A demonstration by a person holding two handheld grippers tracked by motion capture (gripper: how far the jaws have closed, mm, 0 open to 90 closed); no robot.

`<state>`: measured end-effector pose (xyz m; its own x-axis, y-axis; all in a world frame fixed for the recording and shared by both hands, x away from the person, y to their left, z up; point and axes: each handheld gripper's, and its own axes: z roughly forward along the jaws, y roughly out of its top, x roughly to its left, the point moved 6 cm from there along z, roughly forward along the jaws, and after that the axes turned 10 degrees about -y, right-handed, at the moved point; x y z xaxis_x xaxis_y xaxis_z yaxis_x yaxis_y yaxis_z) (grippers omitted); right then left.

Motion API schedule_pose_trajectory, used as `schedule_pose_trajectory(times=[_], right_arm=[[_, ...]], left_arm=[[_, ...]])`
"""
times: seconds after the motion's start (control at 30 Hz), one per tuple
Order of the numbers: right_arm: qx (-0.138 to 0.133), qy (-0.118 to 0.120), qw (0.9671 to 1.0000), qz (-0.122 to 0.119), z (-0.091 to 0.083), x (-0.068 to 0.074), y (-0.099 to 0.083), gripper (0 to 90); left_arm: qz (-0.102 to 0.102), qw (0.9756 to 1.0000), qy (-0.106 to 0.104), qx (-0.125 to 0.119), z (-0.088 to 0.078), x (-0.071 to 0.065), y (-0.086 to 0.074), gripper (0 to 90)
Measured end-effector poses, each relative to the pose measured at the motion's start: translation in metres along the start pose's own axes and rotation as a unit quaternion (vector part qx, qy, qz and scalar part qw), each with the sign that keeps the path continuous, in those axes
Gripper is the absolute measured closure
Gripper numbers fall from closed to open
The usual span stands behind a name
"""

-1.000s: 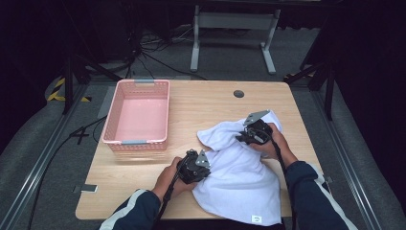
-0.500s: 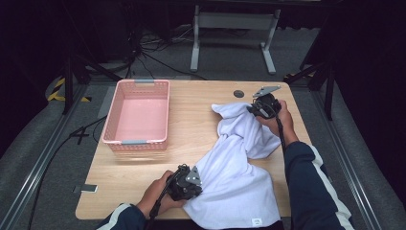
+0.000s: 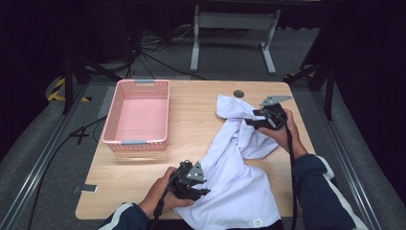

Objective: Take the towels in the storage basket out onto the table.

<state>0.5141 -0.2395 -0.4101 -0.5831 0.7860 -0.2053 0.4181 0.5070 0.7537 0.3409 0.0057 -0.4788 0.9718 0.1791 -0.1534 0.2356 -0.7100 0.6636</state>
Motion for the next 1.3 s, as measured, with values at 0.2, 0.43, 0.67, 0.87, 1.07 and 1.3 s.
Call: schedule_pose_trajectory(times=[0.2, 0.43, 0.67, 0.87, 1.07, 1.3], right_arm=[[0.07, 0.032, 0.9962, -0.041, -0.023, 0.023, -0.07, 42.2], [0.108, 0.012, 0.994, -0.016, -0.004, 0.013, -0.108, 50.0], [0.106, -0.024, 0.994, 0.013, 0.018, -0.019, -0.099, 62.4], [0.124, -0.116, 0.9849, 0.033, 0.038, -0.066, -0.092, 64.0], [0.135, -0.183, 0.9727, 0.043, 0.047, -0.096, -0.09, 59.2], [0.102, -0.185, 0.976, 0.052, 0.037, -0.09, -0.077, 50.2]], left_arm=[[-0.038, 0.9979, 0.052, -0.004, 0.021, 0.04, 0.014, 47.6], [-0.052, 0.9952, 0.083, 0.005, 0.033, 0.073, 0.015, 59.4], [-0.045, 0.9931, 0.1, 0.042, 0.016, 0.072, 0.0, 86.1], [-0.074, 0.9914, 0.102, 0.036, -0.008, 0.059, -0.031, 86.2], [-0.095, 0.99, 0.098, 0.034, -0.021, 0.048, -0.048, 85.9], [-0.077, 0.9924, 0.095, 0.012, -0.022, 0.043, -0.045, 76.2]])
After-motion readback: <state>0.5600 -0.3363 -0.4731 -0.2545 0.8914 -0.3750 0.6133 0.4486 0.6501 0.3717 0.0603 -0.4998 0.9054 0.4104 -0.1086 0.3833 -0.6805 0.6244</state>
